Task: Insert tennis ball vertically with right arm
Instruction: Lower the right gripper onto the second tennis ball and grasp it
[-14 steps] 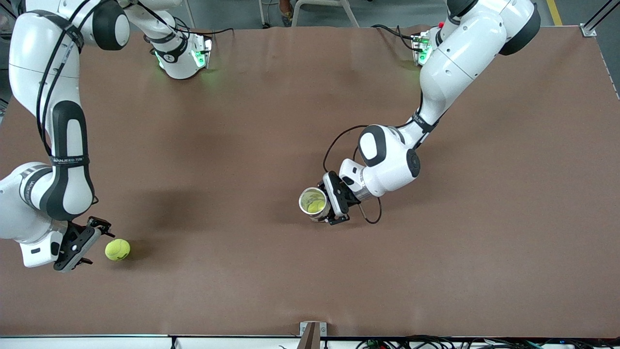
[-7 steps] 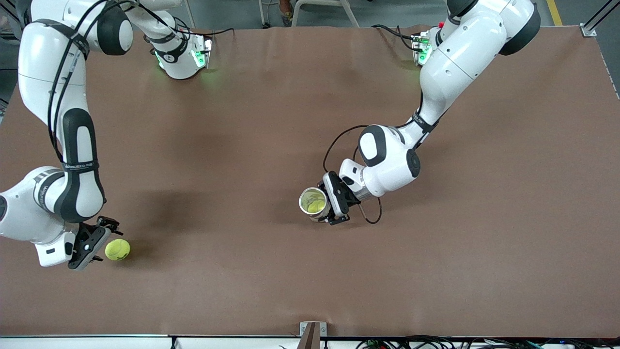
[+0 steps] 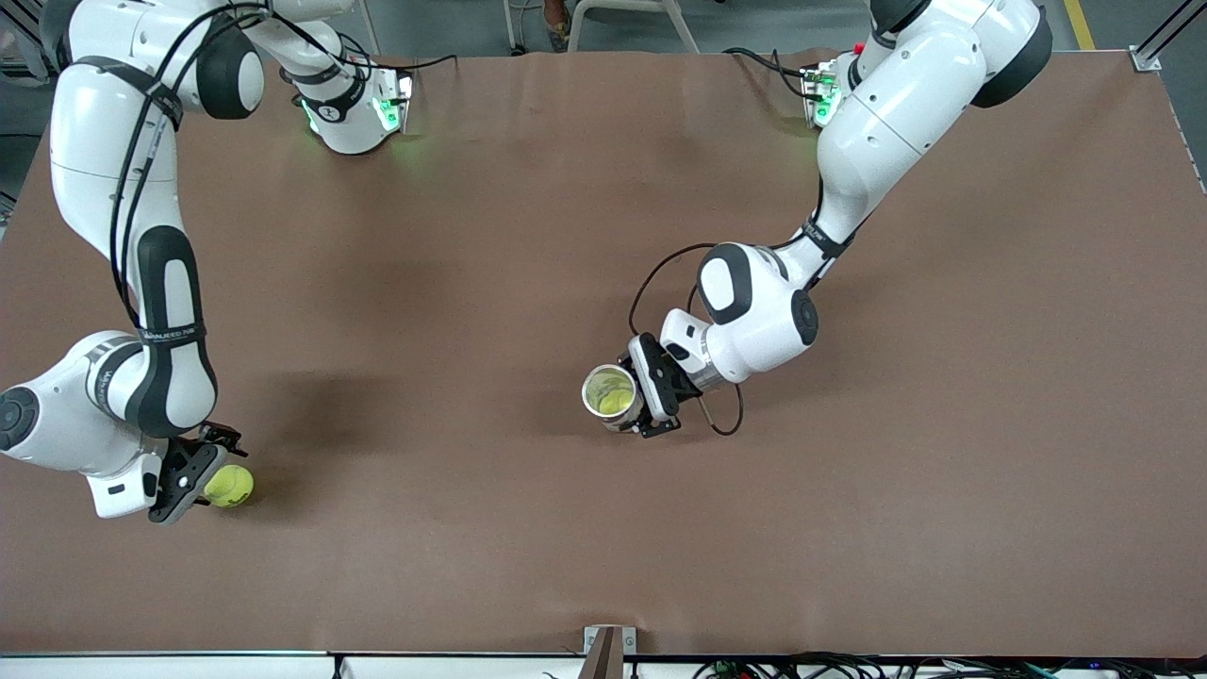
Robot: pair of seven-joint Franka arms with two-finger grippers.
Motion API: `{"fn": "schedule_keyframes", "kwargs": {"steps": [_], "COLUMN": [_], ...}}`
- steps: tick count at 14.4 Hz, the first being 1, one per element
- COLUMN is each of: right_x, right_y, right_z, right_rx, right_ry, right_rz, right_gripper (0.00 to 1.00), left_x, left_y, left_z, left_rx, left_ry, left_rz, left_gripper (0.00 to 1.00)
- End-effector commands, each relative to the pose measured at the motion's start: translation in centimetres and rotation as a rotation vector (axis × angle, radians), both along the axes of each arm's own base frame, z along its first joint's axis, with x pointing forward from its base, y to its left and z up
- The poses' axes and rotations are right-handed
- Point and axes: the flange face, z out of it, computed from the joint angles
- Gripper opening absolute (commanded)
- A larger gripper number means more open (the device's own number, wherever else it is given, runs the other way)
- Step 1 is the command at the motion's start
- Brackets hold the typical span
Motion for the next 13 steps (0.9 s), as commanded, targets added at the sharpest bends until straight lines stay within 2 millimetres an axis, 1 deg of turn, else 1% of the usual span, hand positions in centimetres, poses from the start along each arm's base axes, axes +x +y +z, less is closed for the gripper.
{"fn": "schedule_keyframes", "kwargs": {"steps": [1, 6, 7, 13], "right_x": [-0.07, 0.31, 0.27, 0.54], "right_y": [-0.04, 0.17, 0.06, 0.55], "right_z": [-0.63, -1.16, -1.27, -0.98], "right_rx": [0.001, -0.014, -0.014, -0.007], "right_ry": [-0.001, -0.027, -0.025, -0.026], "right_rz": [0.003, -0.036, -0.048, -0.106], "right_gripper": [0.97, 0.89, 0.86, 0.85], "left_x": [-0.21, -0.17, -0.23, -0.17], "left_y": [0.14, 0.14, 0.05, 0.14], "left_z": [-0.97, -1.15, -1.15, -1.15], "left_rx": [-0.001, 0.000, 0.000, 0.000], "left_ry": [-0.003, -0.004, -0.004, -0.004], "left_rz": [0.003, 0.001, -0.001, 0.001], "left_gripper": [0.77, 0.77, 0.77, 0.77]}}
